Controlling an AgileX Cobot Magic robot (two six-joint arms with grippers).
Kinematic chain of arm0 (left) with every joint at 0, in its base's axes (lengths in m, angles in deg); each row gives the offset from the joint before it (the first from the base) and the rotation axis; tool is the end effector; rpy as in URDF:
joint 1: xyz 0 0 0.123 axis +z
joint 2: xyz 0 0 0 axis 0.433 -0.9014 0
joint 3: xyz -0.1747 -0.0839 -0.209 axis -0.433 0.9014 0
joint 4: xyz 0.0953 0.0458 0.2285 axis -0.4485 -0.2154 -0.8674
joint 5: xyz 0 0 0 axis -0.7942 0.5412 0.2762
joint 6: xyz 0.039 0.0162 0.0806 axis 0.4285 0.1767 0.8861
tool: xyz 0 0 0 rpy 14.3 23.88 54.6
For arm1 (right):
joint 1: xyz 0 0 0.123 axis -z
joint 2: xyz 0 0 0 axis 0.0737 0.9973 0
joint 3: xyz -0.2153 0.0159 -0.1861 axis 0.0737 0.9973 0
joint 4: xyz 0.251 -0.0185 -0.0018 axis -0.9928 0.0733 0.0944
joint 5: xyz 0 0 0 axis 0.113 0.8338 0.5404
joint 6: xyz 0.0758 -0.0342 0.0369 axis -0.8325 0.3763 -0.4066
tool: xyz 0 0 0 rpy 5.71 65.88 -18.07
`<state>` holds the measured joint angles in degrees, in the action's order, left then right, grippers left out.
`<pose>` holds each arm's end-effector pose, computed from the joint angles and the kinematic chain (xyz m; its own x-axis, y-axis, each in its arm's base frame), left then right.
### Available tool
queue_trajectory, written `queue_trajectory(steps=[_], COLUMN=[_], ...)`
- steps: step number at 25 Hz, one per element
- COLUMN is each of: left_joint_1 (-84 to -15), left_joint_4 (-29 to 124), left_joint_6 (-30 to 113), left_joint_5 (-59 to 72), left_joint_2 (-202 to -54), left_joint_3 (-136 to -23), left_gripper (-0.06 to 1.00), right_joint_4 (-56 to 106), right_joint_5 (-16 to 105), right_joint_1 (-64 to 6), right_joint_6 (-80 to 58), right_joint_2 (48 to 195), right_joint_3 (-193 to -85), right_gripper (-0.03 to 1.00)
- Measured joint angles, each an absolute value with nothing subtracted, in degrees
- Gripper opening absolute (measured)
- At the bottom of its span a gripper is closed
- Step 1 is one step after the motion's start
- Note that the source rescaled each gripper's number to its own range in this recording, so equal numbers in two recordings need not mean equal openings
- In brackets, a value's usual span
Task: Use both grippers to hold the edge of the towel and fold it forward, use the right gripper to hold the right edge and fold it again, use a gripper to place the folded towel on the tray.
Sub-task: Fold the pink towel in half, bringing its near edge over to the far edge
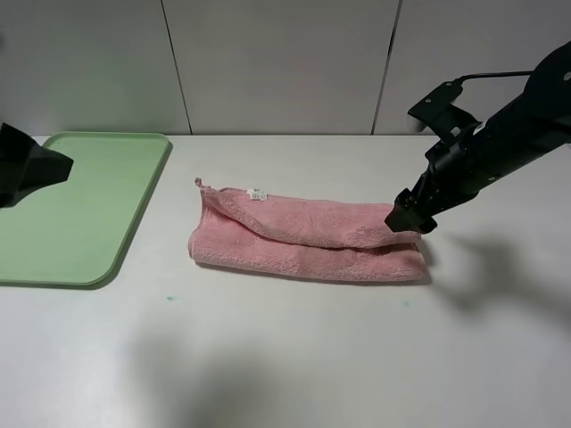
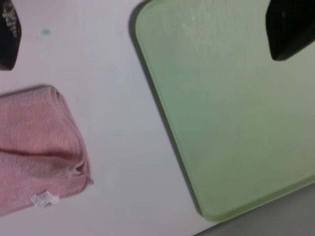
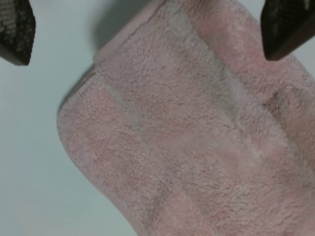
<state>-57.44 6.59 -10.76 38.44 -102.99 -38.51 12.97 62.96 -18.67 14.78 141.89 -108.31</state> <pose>0.1503 -0.0645 0.3091 -0.4842 0.3872 -0.7846 0.3651 0.9044 0.2210 0.2882 0.0891 0.1804 -0.5973 -0.6745 -0.4339 -0.7158 0.6924 -0.0910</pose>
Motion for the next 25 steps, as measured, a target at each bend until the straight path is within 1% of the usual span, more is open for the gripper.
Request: queue_trajectory(steps=[14,22,25], left_joint_1=[-57.44,-57.44,-57.44], left_joint_4=[6.59,6.59,6.59], left_joint_6=[-10.93,-10.97,-10.97], left_joint_5=[38.50,38.50,38.50], left_joint_2=[-102.99,-102.99,-102.99], left_joint_3=[-37.96,-37.96,-37.96], left_gripper=[1.00,1.00,1.00], right_joint_4=[14.78,15.55,15.94], right_joint_5=[62.78,62.58,59.90], right_joint_1=[-18.67,-18.67,-18.67], right_joint_6=[14.85,21.60,23.88], right_joint_2=[141.89,141.89,141.89], right_joint_3=[-108.31,-108.31,-107.66], right_gripper=[1.00,1.00,1.00])
